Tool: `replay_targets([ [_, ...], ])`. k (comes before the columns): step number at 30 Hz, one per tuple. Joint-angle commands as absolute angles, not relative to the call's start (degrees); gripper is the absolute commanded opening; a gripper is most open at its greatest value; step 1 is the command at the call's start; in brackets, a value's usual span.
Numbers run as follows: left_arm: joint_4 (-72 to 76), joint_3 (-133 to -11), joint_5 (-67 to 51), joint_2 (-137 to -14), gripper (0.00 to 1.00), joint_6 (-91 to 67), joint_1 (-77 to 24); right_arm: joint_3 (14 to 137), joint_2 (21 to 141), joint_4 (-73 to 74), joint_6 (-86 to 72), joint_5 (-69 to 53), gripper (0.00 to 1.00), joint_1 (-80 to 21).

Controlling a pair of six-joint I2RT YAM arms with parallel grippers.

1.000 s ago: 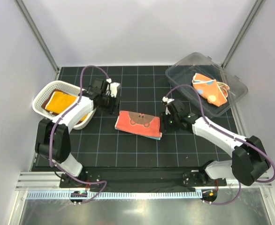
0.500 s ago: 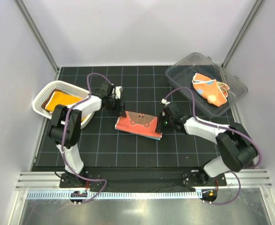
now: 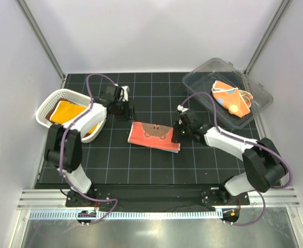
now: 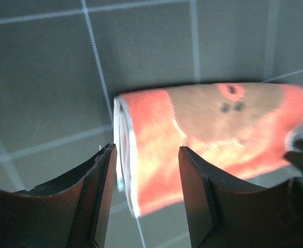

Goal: Fold and stack the towels
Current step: Fold the towel

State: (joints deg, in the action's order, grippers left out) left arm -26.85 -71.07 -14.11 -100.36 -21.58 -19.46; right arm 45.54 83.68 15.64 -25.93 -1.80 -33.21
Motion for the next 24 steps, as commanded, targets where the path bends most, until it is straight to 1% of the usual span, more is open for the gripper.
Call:
replay_targets([
  [1, -32.9, -70.9, -10.2, -89.8, 0.55, -24.3, -20.9, 49.8, 79.1, 18.3, -29.0, -8.8, 0.39, -33.2],
  [3, -32.7, -68.6, -12.2, -87.5, 0.55, -25.0, -21.6, 49.5, 77.5, 18.1, -30.4, -9.5, 0.38, -33.2],
  [4, -32.1, -67.3, -15.5, -86.4, 0.55, -26.0, -22.1, 49.3, 77.3, 17.1, -31.1, -11.2, 0.38, -33.2],
  [5, -31.5, -64.4, -16.6, -86.0, 0.55, -26.7, -22.4, 48.9, 77.3, 16.2, -32.4, -12.1, 0.36, -33.2],
  [7, -26.3, -60.6, -20.3, -85.5, 0.55, -28.7, -23.1, 46.9, 77.5, 12.2, -34.1, -15.2, 0.36, -33.2],
  [8, -24.9, -56.8, -20.4, -85.6, 0.55, -30.8, -23.6, 45.0, 77.9, 10.8, -35.5, -15.8, 0.36, -33.2],
  [10, -21.9, -53.7, -20.1, -86.3, 0.55, -32.5, -23.9, 42.7, 78.8, 6.7, -36.6, -16.1, 0.36, -33.2],
  [11, -21.7, -52.1, -18.1, -87.4, 0.54, -33.1, -23.8, 40.5, 79.3, 5.5, -37.1, -15.8, 0.36, -33.2],
  [15, -22.0, -52.0, -10.0, -91.0, 0.54, -32.3, -23.7, 36.4, 81.4, 1.0, -36.5, -14.7, 0.36, -33.2],
  [17, -22.8, -53.0, -9.5, -92.7, 0.54, -32.0, -23.7, 35.7, 82.9, 0.8, -35.4, -14.3, 0.36, -33.2],
  [21, -23.9, -54.2, -10.5, -92.5, 0.54, -32.9, -23.8, 37.2, 80.4, 4.6, -34.4, -12.6, 0.36, -33.2],
  [24, -29.3, -57.3, -8.0, -88.8, 0.54, -33.4, -23.7, 40.3, 76.5, 9.7, -33.9, -11.1, 0.36, -33.2],
])
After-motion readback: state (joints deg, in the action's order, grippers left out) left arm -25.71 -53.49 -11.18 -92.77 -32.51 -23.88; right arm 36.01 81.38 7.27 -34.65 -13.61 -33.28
